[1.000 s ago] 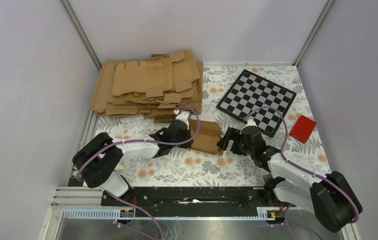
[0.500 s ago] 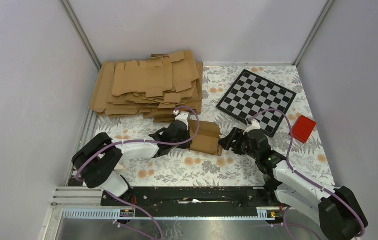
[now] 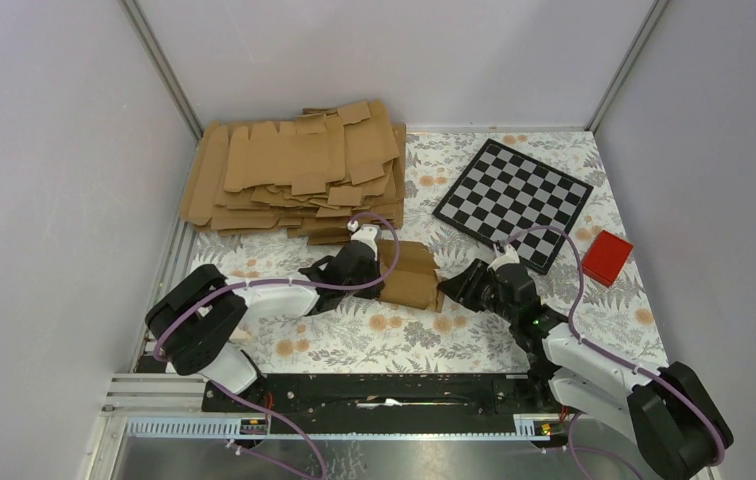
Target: Fold the paper box
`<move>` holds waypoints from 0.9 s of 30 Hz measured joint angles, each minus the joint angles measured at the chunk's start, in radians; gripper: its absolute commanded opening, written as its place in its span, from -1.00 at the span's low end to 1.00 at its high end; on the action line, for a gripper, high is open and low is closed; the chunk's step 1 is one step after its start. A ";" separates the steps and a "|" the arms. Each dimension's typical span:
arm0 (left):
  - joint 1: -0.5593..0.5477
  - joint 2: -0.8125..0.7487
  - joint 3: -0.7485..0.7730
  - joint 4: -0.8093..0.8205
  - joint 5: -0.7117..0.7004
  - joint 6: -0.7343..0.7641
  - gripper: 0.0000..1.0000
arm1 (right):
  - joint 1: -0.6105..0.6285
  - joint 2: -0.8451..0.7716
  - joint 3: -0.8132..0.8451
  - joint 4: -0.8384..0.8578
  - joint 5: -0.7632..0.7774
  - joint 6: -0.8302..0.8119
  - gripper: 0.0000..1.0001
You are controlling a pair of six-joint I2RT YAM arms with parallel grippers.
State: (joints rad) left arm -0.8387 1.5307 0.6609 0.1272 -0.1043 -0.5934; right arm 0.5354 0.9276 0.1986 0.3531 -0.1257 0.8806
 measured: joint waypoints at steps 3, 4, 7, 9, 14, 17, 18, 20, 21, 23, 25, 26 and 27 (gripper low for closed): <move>0.000 0.010 0.000 -0.001 0.000 0.002 -1.00 | 0.000 0.024 0.000 0.024 -0.014 0.009 -0.03; 0.000 0.013 0.000 -0.001 0.001 0.002 -1.00 | 0.000 0.030 0.000 0.036 -0.024 0.014 0.04; -0.001 0.017 0.000 0.003 0.008 0.002 -1.00 | 0.000 0.048 0.000 0.082 -0.059 0.019 0.18; -0.001 0.018 0.000 0.002 0.008 0.002 -1.00 | 0.000 0.052 0.000 0.105 -0.080 0.021 0.13; -0.001 0.025 0.006 0.002 0.010 0.001 -1.00 | 0.000 0.025 -0.002 0.120 -0.096 0.024 -0.07; -0.001 0.025 0.006 0.002 0.010 0.001 -1.00 | 0.000 0.014 -0.006 0.124 -0.102 0.025 -0.13; -0.002 0.025 0.006 0.002 0.010 0.001 -1.00 | 0.000 0.015 -0.006 0.124 -0.103 0.025 -0.14; -0.002 0.025 0.007 0.002 0.010 0.002 -1.00 | 0.000 0.020 -0.006 0.124 -0.105 0.025 -0.16; -0.003 0.025 0.007 0.002 0.010 0.002 -1.00 | 0.000 0.025 -0.006 0.124 -0.105 0.025 -0.17; -0.003 0.025 0.007 0.002 0.010 0.002 -1.00 | 0.000 0.041 -0.006 0.125 -0.105 0.025 -0.17; -0.004 0.025 0.007 0.002 0.010 0.002 -1.00 | 0.000 0.057 -0.006 0.125 -0.105 0.025 -0.16; -0.005 0.025 0.007 0.002 0.010 0.002 -1.00 | 0.000 0.064 -0.006 0.124 -0.105 0.025 -0.15; -0.005 0.025 0.007 0.002 0.010 0.002 -1.00 | 0.000 0.070 -0.006 0.124 -0.105 0.025 -0.14</move>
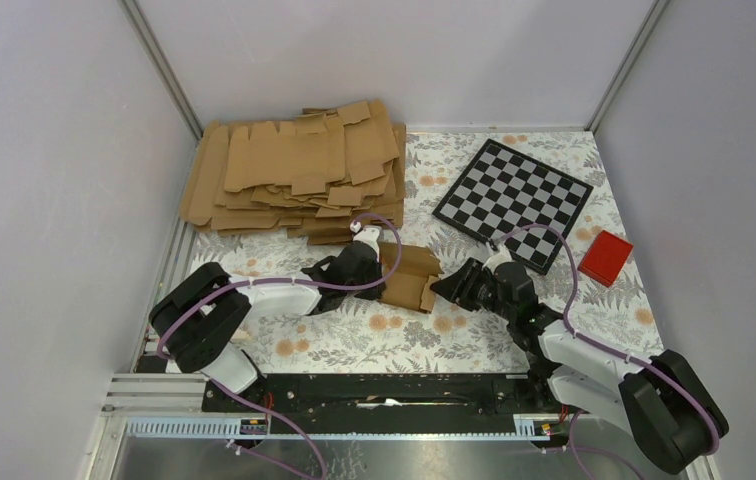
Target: Fold the paper box
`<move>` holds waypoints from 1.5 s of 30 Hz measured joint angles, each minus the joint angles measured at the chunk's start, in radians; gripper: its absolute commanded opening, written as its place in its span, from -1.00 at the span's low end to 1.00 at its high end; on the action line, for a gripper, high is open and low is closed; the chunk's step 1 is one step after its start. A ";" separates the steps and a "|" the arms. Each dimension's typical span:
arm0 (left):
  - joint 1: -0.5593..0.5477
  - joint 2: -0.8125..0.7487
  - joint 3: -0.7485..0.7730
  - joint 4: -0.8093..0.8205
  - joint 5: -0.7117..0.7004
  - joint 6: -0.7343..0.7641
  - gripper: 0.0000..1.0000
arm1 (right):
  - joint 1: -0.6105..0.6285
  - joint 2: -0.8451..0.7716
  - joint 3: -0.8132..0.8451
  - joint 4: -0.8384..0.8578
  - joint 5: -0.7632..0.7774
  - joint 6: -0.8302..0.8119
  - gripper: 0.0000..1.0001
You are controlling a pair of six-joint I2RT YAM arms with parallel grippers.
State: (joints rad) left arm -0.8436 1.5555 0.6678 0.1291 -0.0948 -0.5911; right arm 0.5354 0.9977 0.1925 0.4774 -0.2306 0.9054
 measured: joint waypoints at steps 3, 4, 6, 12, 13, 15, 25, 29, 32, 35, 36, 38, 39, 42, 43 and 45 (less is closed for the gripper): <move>0.000 0.000 0.000 0.000 -0.001 0.000 -1.00 | 0.000 0.016 0.001 -0.003 0.000 -0.002 -0.13; 0.000 0.000 0.000 0.000 -0.001 0.000 -1.00 | 0.000 0.024 0.004 -0.008 0.000 -0.003 -0.14; -0.001 0.000 0.000 0.000 -0.003 0.000 -1.00 | 0.000 0.047 0.015 -0.026 0.000 -0.006 -0.16; -0.003 -0.001 0.000 -0.001 -0.007 0.000 -1.00 | 0.000 0.113 0.060 -0.078 0.002 -0.023 -0.19; -0.003 -0.001 0.000 -0.002 -0.009 0.000 -1.00 | 0.001 0.118 0.068 -0.087 0.002 -0.026 -0.17; -0.003 -0.002 0.000 -0.004 -0.011 0.000 -1.00 | 0.004 0.122 0.079 -0.102 0.002 -0.031 -0.12; -0.017 -0.006 0.000 -0.009 -0.042 0.009 -1.00 | 0.044 0.144 0.139 -0.185 0.050 -0.072 -0.07; -0.026 -0.013 0.000 -0.022 -0.064 0.011 -1.00 | 0.069 0.176 0.176 -0.233 0.091 -0.095 -0.12; -0.034 -0.016 0.000 -0.027 -0.079 0.012 -1.00 | 0.087 0.193 0.201 -0.270 0.126 -0.110 -0.18; -0.039 -0.018 0.000 -0.027 -0.092 0.012 -1.00 | 0.098 0.207 0.218 -0.293 0.158 -0.124 -0.21; -0.042 -0.019 0.000 -0.027 -0.095 0.012 -1.00 | 0.101 0.212 0.223 -0.300 0.165 -0.128 -0.21; -0.044 -0.022 0.000 -0.030 -0.098 0.011 -1.00 | 0.106 0.220 0.232 -0.313 0.184 -0.136 -0.21; -0.046 -0.023 0.000 -0.031 -0.100 0.012 -1.00 | 0.107 0.224 0.235 -0.315 0.191 -0.140 -0.21; -0.049 -0.023 0.000 -0.033 -0.103 0.011 -1.00 | 0.110 0.238 0.256 -0.338 0.227 -0.155 -0.24; -0.049 -0.023 0.000 -0.033 -0.104 0.011 -1.00 | 0.111 0.243 0.264 -0.348 0.241 -0.161 -0.26; -0.051 -0.023 0.000 -0.034 -0.107 0.011 -1.00 | 0.113 0.249 0.279 -0.366 0.261 -0.172 -0.28</move>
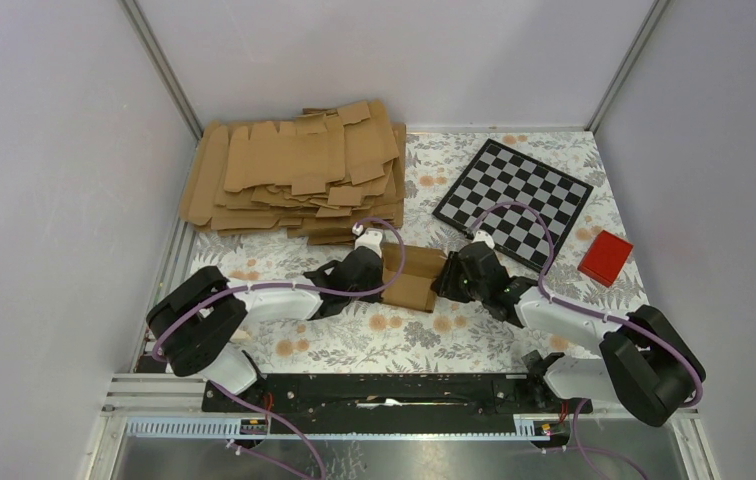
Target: Fold the paper box
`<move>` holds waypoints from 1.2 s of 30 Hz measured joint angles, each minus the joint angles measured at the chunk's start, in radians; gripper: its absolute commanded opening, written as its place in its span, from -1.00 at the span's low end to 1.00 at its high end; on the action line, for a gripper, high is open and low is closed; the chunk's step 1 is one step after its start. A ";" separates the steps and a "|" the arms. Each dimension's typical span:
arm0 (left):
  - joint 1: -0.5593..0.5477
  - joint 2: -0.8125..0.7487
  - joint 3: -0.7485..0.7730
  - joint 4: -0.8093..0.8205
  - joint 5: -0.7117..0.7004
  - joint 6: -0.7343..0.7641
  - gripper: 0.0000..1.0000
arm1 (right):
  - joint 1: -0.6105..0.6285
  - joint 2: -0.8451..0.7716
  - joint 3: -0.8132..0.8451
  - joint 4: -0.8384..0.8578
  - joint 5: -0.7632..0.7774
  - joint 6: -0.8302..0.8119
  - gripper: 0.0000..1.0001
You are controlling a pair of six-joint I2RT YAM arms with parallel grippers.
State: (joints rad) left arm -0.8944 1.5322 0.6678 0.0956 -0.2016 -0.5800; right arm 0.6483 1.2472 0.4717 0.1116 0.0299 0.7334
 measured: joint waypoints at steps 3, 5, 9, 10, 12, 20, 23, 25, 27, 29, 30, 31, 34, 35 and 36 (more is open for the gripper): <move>-0.005 -0.002 0.000 0.002 -0.005 0.000 -1.00 | 0.003 0.001 0.006 -0.017 0.025 -0.011 -0.32; -0.008 -0.005 0.000 0.003 -0.005 0.000 -1.00 | 0.006 0.001 0.006 -0.025 0.037 -0.015 -0.37; -0.011 -0.007 0.000 0.005 -0.006 -0.001 -1.00 | 0.007 0.006 0.008 -0.030 0.049 -0.019 -0.48; -0.011 -0.007 0.000 0.006 -0.008 -0.003 -1.00 | 0.008 0.010 0.011 -0.032 0.053 -0.019 -0.53; -0.013 -0.007 0.002 0.006 -0.012 -0.004 -1.00 | 0.009 0.018 0.018 -0.037 0.059 -0.021 -0.59; -0.018 -0.007 0.011 0.003 -0.020 -0.006 -1.00 | 0.011 0.026 0.032 -0.063 0.085 -0.030 -0.55; -0.018 -0.007 0.015 -0.006 -0.028 -0.013 -1.00 | 0.018 0.030 0.053 -0.082 0.090 -0.037 -0.38; -0.018 -0.007 0.024 -0.027 -0.039 -0.019 -1.00 | 0.031 0.030 0.066 -0.095 0.094 -0.045 -0.32; -0.017 -0.008 0.032 -0.051 -0.045 -0.025 -1.00 | 0.047 0.030 0.070 -0.101 0.104 -0.049 -0.31; -0.018 -0.010 0.036 -0.071 -0.049 -0.033 -1.00 | 0.060 0.030 0.070 -0.107 0.112 -0.048 -0.31; -0.018 -0.014 0.037 -0.084 -0.051 -0.040 -1.00 | 0.064 0.030 0.070 -0.108 0.114 -0.048 -0.31; -0.018 -0.022 0.037 -0.095 -0.055 -0.045 -1.00 | 0.068 0.030 0.070 -0.108 0.116 -0.048 -0.31; -0.018 -0.048 0.037 -0.118 -0.061 -0.054 -1.00 | 0.071 0.030 0.070 -0.104 0.120 -0.046 -0.39; -0.018 -0.055 0.038 -0.126 -0.062 -0.058 -1.00 | 0.071 0.030 0.070 -0.101 0.122 -0.044 -0.45; -0.018 -0.063 0.038 -0.132 -0.062 -0.062 -1.00 | 0.072 0.030 0.070 -0.099 0.123 -0.041 -0.52</move>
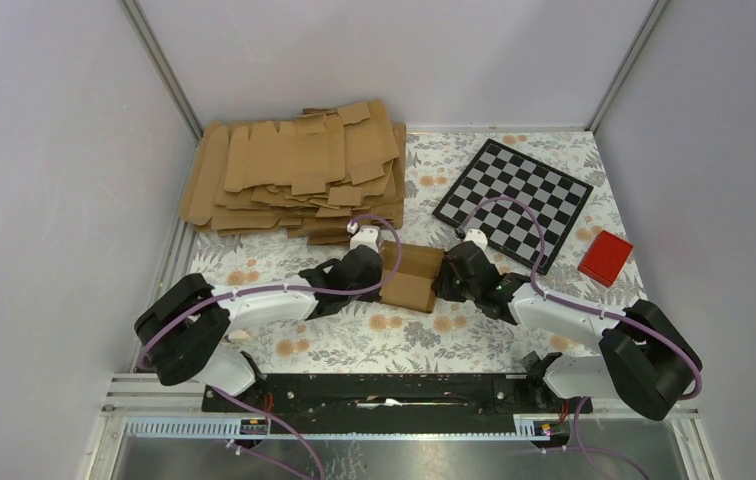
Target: Fold the paper box
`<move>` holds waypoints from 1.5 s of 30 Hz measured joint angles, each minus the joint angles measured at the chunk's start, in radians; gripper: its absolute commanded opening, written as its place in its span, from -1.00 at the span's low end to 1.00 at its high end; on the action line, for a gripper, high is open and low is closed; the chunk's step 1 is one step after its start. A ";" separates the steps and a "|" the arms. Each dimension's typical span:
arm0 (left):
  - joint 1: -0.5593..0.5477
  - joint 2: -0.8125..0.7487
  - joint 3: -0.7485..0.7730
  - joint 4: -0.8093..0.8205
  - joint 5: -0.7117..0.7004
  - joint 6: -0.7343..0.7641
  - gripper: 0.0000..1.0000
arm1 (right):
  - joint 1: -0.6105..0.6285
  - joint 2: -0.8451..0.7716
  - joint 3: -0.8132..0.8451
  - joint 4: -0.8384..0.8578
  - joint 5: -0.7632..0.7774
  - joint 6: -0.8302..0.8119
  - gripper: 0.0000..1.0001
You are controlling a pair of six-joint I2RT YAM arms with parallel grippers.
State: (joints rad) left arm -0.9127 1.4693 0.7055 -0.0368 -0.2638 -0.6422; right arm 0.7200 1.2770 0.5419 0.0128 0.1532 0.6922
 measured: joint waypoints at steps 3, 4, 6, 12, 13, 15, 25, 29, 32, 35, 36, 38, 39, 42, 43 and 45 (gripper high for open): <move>-0.004 -0.017 0.000 -0.014 0.000 -0.020 -1.00 | 0.003 0.000 0.000 0.007 0.005 0.010 -0.69; -0.006 -0.021 0.000 -0.016 0.000 -0.026 -1.00 | 0.004 0.000 0.000 0.008 0.008 0.013 -0.73; -0.012 -0.025 0.002 -0.020 -0.005 -0.040 -1.00 | 0.008 0.003 0.000 0.007 0.026 0.024 -0.89; -0.048 -0.028 0.007 -0.033 -0.060 -0.092 -1.00 | 0.031 0.045 0.024 -0.002 0.114 0.069 -0.95; -0.056 -0.028 0.008 -0.038 -0.079 -0.100 -1.00 | 0.037 0.057 0.034 -0.004 0.126 0.074 -0.95; -0.071 -0.028 0.011 -0.052 -0.113 -0.113 -1.00 | 0.048 0.083 0.057 -0.008 0.153 0.084 -0.96; -0.116 -0.028 0.087 -0.082 -0.177 -0.133 -1.00 | 0.074 0.143 0.103 -0.064 0.286 0.059 -0.87; -0.118 -0.021 0.098 -0.092 -0.177 -0.133 -1.00 | 0.074 0.143 0.106 -0.065 0.292 0.041 -0.70; -0.118 -0.003 0.103 -0.097 -0.177 -0.133 -1.00 | 0.074 0.138 0.106 -0.072 0.285 0.023 -0.54; -0.118 0.021 0.116 -0.106 -0.182 -0.133 -1.00 | 0.072 0.113 0.094 -0.083 0.271 0.008 -0.42; -0.118 0.030 0.122 -0.108 -0.185 -0.133 -1.00 | 0.072 0.097 0.083 -0.083 0.264 0.006 -0.39; -0.118 0.037 0.132 -0.113 -0.187 -0.133 -1.00 | 0.072 0.069 0.064 -0.082 0.250 0.005 -0.34; -0.118 0.038 0.134 -0.113 -0.188 -0.134 -1.00 | 0.072 0.050 0.051 -0.080 0.243 0.005 -0.27; -0.118 0.038 0.137 -0.114 -0.193 -0.134 -1.00 | 0.072 0.005 0.024 -0.079 0.221 0.009 0.02; -0.118 0.038 0.137 -0.116 -0.194 -0.134 -1.00 | 0.072 -0.009 0.018 -0.079 0.215 0.009 0.07; -0.118 0.038 0.137 -0.117 -0.195 -0.134 -1.00 | 0.072 -0.035 0.006 -0.077 0.199 0.010 0.16</move>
State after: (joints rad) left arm -1.0306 1.5074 0.8429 -0.1535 -0.4591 -0.7757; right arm 0.7918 1.2415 0.5480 -0.0647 0.3523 0.7021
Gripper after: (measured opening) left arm 0.036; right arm 0.515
